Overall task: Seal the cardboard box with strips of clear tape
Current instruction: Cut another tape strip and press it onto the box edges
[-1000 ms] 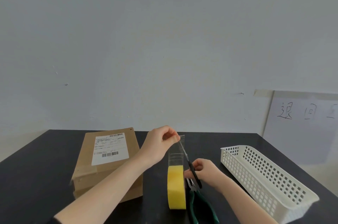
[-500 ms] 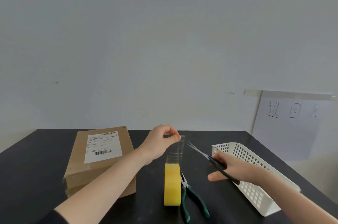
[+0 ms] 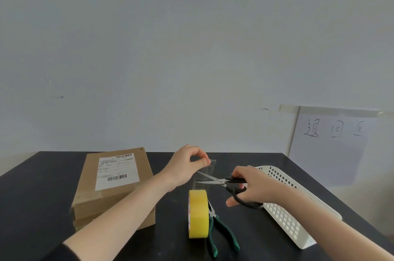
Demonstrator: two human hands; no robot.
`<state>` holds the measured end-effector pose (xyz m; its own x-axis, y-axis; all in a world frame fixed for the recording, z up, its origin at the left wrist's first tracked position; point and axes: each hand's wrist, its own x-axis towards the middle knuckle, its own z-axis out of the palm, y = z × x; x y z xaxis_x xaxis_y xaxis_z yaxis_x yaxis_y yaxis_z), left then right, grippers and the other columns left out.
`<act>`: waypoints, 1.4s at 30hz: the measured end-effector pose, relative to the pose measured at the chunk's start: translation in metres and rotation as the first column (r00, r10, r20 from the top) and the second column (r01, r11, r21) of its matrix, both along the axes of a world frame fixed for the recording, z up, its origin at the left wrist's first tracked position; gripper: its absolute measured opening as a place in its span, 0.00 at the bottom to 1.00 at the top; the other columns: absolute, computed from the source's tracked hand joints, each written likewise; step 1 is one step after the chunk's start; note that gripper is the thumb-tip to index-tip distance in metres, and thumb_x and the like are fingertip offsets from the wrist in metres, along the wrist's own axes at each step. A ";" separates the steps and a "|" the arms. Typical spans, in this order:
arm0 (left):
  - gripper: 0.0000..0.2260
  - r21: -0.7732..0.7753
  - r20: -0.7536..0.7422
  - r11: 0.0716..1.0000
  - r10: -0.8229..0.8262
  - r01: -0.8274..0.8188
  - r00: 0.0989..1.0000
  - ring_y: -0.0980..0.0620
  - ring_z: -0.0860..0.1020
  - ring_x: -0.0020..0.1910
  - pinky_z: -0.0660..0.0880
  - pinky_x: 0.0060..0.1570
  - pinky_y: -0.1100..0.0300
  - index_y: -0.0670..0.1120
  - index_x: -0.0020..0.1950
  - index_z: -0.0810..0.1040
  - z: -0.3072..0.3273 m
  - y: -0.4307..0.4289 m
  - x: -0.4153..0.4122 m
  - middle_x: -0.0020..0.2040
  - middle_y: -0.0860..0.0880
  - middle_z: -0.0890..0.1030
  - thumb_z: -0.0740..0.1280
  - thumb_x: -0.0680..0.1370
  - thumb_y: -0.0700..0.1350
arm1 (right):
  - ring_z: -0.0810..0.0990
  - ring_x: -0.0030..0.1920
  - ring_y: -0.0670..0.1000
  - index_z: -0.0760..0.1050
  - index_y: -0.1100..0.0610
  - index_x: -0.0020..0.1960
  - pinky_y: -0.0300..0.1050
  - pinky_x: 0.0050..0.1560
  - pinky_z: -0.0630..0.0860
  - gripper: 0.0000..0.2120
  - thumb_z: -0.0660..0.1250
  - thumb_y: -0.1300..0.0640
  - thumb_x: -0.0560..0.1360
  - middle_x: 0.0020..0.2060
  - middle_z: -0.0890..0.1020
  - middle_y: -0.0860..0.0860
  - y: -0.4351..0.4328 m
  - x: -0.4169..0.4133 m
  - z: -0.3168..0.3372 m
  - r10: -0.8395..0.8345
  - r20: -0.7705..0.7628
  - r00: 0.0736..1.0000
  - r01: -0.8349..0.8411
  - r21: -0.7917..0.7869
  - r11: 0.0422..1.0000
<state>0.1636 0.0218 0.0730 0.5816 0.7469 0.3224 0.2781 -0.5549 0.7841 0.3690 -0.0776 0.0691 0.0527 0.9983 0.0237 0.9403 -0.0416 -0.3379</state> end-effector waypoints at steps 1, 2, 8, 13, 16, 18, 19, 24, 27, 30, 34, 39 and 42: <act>0.03 0.003 -0.001 1.000 0.003 -0.003 1.000 0.54 0.72 0.58 0.66 0.60 0.58 0.49 0.48 0.79 0.000 0.000 0.000 0.54 0.53 0.76 0.68 0.78 0.48 | 0.76 0.46 0.48 0.67 0.43 0.41 0.42 0.47 0.74 0.24 0.76 0.33 0.57 0.44 0.77 0.46 0.001 -0.001 0.001 0.003 0.007 1.000 -0.003 0.005 1.000; 0.03 0.004 0.000 1.000 0.005 -0.005 1.000 0.54 0.72 0.58 0.67 0.61 0.57 0.50 0.47 0.79 0.000 0.000 0.000 0.54 0.53 0.76 0.68 0.77 0.48 | 0.76 0.47 0.48 0.68 0.43 0.41 0.42 0.48 0.75 0.24 0.76 0.33 0.57 0.44 0.78 0.46 0.003 -0.002 0.001 0.006 0.014 1.000 -0.006 0.011 1.000; 0.03 0.008 0.003 1.000 0.009 -0.009 1.000 0.54 0.73 0.58 0.67 0.61 0.56 0.50 0.47 0.80 0.000 0.001 -0.001 0.53 0.53 0.77 0.68 0.77 0.48 | 0.77 0.46 0.47 0.74 0.48 0.47 0.43 0.48 0.75 0.26 0.77 0.35 0.58 0.43 0.79 0.45 0.008 -0.005 0.004 -0.031 0.058 0.998 0.027 0.064 0.998; 0.03 0.008 0.005 1.000 0.013 -0.013 1.000 0.55 0.73 0.58 0.67 0.61 0.57 0.50 0.47 0.80 0.000 0.001 -0.002 0.53 0.54 0.77 0.68 0.77 0.48 | 0.77 0.41 0.48 0.73 0.48 0.41 0.44 0.44 0.76 0.24 0.78 0.36 0.56 0.37 0.80 0.45 0.009 -0.002 0.003 -0.053 0.072 0.996 0.047 0.093 0.995; 0.03 0.019 0.000 1.000 0.016 -0.016 1.000 0.56 0.73 0.57 0.67 0.61 0.57 0.50 0.47 0.79 0.000 0.001 -0.001 0.53 0.54 0.77 0.68 0.77 0.48 | 0.78 0.40 0.49 0.71 0.49 0.38 0.45 0.41 0.76 0.24 0.78 0.36 0.56 0.36 0.81 0.46 0.008 -0.002 0.004 -0.079 0.109 0.991 0.068 0.105 0.992; 0.03 0.019 -0.002 1.000 0.018 -0.018 1.000 0.56 0.73 0.57 0.68 0.62 0.57 0.50 0.47 0.79 0.000 0.001 -0.001 0.52 0.55 0.77 0.68 0.77 0.49 | 0.77 0.39 0.49 0.70 0.50 0.36 0.44 0.39 0.74 0.23 0.78 0.37 0.57 0.35 0.80 0.46 0.007 -0.004 0.006 -0.088 0.147 0.985 0.072 0.108 0.992; 0.03 0.017 -0.001 1.000 0.017 -0.017 1.000 0.56 0.73 0.57 0.68 0.62 0.56 0.50 0.47 0.79 0.000 0.001 -0.001 0.52 0.55 0.77 0.68 0.77 0.49 | 0.76 0.38 0.49 0.69 0.49 0.34 0.43 0.37 0.72 0.23 0.79 0.37 0.58 0.33 0.79 0.45 0.007 -0.004 0.007 -0.086 0.164 0.983 0.069 0.109 0.992; 0.03 0.021 -0.007 1.000 0.019 -0.019 1.000 0.56 0.73 0.56 0.67 0.61 0.58 0.51 0.46 0.79 0.000 0.001 -0.002 0.52 0.55 0.78 0.68 0.77 0.49 | 0.72 0.35 0.48 0.65 0.49 0.31 0.39 0.30 0.64 0.24 0.79 0.38 0.59 0.28 0.72 0.44 0.005 -0.007 0.008 -0.091 0.220 0.971 0.073 0.091 0.993; 0.04 -0.015 0.069 0.999 0.036 -0.035 0.997 0.58 0.75 0.55 0.69 0.58 0.60 0.50 0.48 0.79 0.005 -0.001 -0.003 0.50 0.55 0.79 0.66 0.78 0.49 | 0.68 0.30 0.43 0.65 0.48 0.31 0.38 0.27 0.60 0.24 0.78 0.38 0.60 0.28 0.70 0.45 0.002 -0.008 0.010 -0.092 0.240 0.966 0.073 0.087 0.994; 0.06 -0.010 0.130 0.997 0.079 -0.078 0.988 0.62 0.74 0.53 0.67 0.53 0.64 0.49 0.50 0.78 0.015 0.001 -0.004 0.50 0.56 0.79 0.65 0.79 0.50 | 0.68 0.29 0.42 0.66 0.48 0.32 0.38 0.28 0.61 0.24 0.77 0.36 0.60 0.28 0.71 0.44 0.001 -0.007 0.006 -0.099 0.248 0.964 0.081 0.085 0.993; 0.06 0.006 0.123 0.995 0.095 -0.097 0.988 0.60 0.75 0.51 0.67 0.48 0.68 0.48 0.50 0.78 0.017 0.000 -0.007 0.48 0.55 0.79 0.64 0.80 0.49 | 0.72 0.32 0.46 0.68 0.49 0.32 0.41 0.32 0.67 0.24 0.76 0.34 0.58 0.29 0.75 0.45 0.007 -0.001 -0.004 -0.105 0.153 0.983 0.091 0.090 0.992; 0.05 0.082 -0.006 0.992 0.100 -0.099 0.995 0.57 0.77 0.46 0.70 0.43 0.68 0.48 0.49 0.79 0.002 -0.004 -0.018 0.45 0.54 0.80 0.66 0.79 0.48 | 0.73 0.34 0.46 0.72 0.48 0.37 0.41 0.35 0.68 0.20 0.77 0.36 0.60 0.32 0.76 0.44 0.008 0.001 -0.014 -0.142 0.047 0.989 0.139 0.067 0.988; 0.03 0.165 -0.133 0.985 0.074 -0.051 0.988 0.60 0.77 0.46 0.70 0.44 0.69 0.51 0.48 0.79 -0.010 -0.010 -0.026 0.45 0.57 0.80 0.67 0.78 0.49 | 0.73 0.35 0.45 0.73 0.48 0.37 0.40 0.35 0.67 0.19 0.77 0.37 0.61 0.33 0.75 0.45 0.009 0.001 -0.023 -0.150 -0.028 0.988 0.151 0.045 0.988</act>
